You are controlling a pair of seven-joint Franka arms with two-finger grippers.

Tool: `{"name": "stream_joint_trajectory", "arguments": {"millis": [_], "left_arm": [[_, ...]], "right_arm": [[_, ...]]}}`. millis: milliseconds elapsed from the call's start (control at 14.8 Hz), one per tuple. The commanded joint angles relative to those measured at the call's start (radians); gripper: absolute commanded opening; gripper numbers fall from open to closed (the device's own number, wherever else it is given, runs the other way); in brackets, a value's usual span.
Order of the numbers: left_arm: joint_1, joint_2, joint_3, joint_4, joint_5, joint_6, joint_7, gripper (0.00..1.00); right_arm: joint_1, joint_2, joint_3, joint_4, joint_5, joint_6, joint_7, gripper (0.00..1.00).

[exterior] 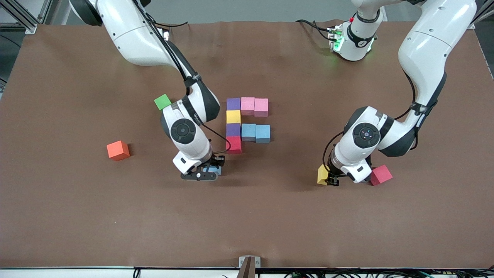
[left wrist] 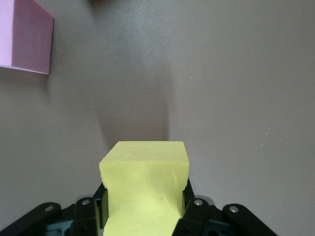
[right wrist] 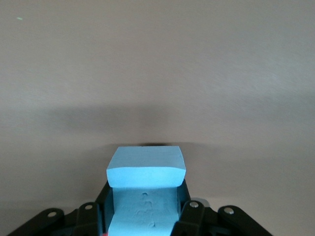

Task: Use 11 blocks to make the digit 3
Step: 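Carry the light blue cube to the column with the right gripper, then lower the light blue cube beside the column and open the right gripper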

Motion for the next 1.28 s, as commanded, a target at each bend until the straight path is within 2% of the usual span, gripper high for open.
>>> {"name": "stream_joint_trajectory", "arguments": {"millis": [0, 338, 946, 1216], "left_arm": [[-0.005, 0.007, -0.001, 0.018, -0.009, -0.013, 0.001, 0.42], [-0.005, 0.009, -0.001, 0.018, -0.008, -0.013, -0.001, 0.42], [-0.005, 0.009, -0.001, 0.016, -0.008, -0.015, -0.001, 0.42], [-0.005, 0.009, -0.001, 0.016, -0.008, -0.015, -0.001, 0.42]], "right_arm": [[0.036, 0.072, -0.008, 0.132, 0.002, -0.060, -0.008, 0.00], [0.070, 0.199, -0.008, 0.359, 0.002, -0.195, 0.000, 0.00], [0.107, 0.207, -0.011, 0.353, -0.024, -0.204, 0.005, 0.00], [0.104, 0.176, -0.013, 0.278, -0.023, -0.194, 0.009, 0.00]]}}
